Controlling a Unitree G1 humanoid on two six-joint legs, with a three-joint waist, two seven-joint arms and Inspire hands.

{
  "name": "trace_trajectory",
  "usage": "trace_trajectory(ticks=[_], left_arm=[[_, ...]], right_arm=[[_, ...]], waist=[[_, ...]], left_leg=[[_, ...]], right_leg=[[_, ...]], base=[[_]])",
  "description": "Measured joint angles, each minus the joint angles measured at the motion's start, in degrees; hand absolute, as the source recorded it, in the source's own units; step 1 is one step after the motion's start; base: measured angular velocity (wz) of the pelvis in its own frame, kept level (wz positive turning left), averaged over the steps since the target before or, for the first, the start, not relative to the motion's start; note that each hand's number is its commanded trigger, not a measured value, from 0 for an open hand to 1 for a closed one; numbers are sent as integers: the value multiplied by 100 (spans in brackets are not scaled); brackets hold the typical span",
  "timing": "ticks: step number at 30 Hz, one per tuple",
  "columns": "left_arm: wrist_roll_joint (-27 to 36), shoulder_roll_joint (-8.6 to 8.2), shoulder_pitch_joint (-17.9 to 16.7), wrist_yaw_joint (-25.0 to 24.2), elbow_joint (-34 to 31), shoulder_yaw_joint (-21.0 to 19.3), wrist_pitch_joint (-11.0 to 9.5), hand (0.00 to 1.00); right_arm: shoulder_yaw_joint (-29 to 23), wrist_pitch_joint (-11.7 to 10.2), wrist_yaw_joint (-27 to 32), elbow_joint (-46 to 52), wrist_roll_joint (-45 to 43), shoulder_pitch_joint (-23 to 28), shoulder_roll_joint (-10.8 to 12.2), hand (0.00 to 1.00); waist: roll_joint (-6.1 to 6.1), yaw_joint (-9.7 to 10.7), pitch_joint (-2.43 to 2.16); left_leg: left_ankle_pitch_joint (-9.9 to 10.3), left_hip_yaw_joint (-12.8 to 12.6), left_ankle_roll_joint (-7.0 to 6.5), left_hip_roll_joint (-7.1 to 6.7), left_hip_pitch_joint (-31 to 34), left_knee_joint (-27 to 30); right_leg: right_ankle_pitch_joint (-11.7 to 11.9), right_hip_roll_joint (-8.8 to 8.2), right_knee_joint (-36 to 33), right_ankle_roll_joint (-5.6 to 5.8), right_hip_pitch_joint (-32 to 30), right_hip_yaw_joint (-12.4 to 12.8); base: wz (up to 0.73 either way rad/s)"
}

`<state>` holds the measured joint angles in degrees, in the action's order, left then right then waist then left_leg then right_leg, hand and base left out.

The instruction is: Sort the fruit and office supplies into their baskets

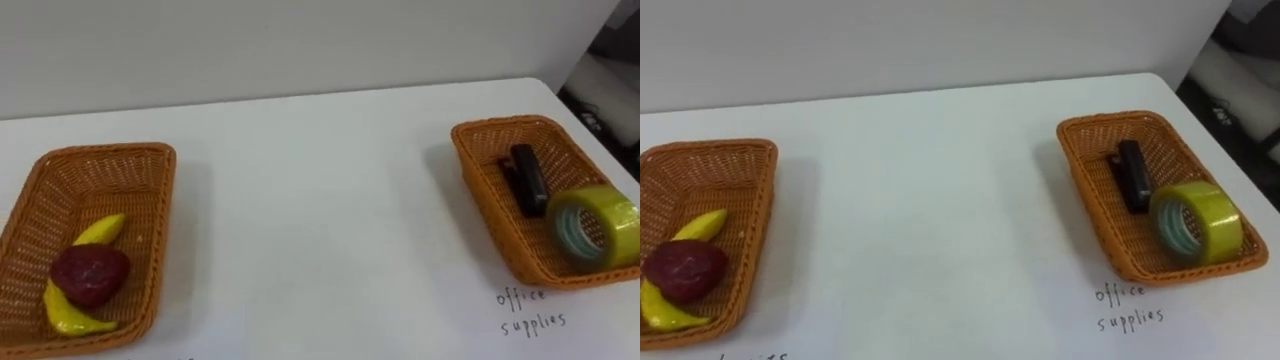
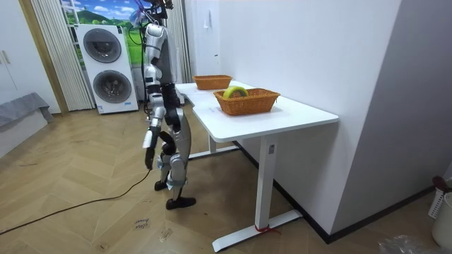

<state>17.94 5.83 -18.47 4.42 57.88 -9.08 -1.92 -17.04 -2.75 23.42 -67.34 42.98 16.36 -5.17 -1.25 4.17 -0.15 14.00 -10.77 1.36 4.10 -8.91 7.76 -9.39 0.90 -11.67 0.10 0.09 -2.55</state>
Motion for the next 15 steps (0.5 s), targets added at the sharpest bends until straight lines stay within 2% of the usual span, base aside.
trace_trajectory(ticks=[2,5,9,15], left_arm=[[-1,24,38,21,17,8,23,0],[-13,72,143,46,140,125,83,0],[-70,66,98,50,131,236,109,0],[-661,31,124,274,61,251,164,0]], right_arm=[[395,80,-453,-9,-781,-117,-39,0],[926,161,-1146,-28,-2010,-564,-132,0],[1258,159,-1558,14,-2935,-860,-128,0],[1556,239,-1802,-13,-3356,-826,-118,0]], waist=[[14,-144,3],[49,-283,19],[76,-349,26],[73,-460,48]], left_leg=[[0,2,0,3,-10,5],[0,104,0,-9,23,14],[-1,174,-1,-14,36,48],[-1,208,-1,-12,28,53]], right_leg=[[3,-3,7,-4,-20,-31],[4,-26,22,-2,-4,-101],[4,-48,71,-1,53,-234],[5,-67,135,0,204,-330]], base=[[5],[14],[15],[4]])
